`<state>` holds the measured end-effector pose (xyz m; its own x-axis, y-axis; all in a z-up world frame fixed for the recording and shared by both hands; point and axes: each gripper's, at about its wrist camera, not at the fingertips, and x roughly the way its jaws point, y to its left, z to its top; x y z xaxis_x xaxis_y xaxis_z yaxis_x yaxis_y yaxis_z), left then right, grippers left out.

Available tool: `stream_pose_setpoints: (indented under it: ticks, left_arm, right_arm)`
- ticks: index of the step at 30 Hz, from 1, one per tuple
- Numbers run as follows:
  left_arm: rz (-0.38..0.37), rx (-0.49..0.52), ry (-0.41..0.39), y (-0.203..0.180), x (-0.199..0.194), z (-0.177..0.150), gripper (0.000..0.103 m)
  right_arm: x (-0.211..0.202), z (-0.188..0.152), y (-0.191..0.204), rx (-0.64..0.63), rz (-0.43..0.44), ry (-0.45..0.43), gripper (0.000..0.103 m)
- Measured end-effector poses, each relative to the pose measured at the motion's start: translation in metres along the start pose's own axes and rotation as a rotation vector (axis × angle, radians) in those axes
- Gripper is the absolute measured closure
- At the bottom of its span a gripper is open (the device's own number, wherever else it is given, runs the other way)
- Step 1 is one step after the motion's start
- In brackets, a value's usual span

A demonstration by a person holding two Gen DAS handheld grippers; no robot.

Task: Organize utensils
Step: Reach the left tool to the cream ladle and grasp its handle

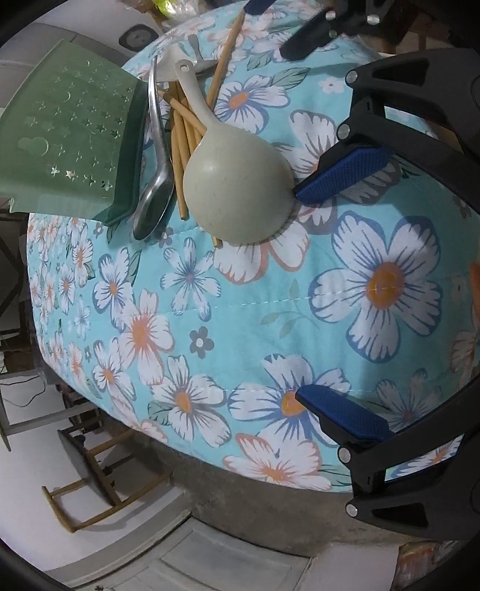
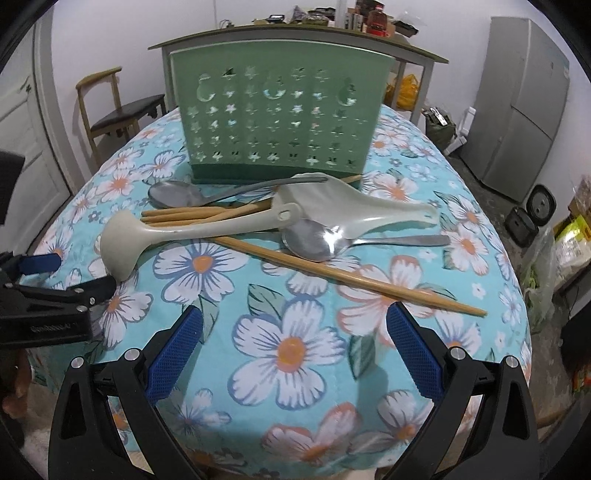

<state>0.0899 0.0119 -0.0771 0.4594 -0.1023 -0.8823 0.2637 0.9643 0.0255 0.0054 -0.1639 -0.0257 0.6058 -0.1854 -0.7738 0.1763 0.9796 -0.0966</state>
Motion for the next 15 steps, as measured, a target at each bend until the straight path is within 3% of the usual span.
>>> stream_pose_setpoints:
  ticks: [15]
  left_arm:
    - [-0.007,-0.002,0.002,-0.001,0.003,0.000,0.007]
  right_arm:
    - [0.018,-0.006,-0.004,0.041,0.056,0.022,0.006]
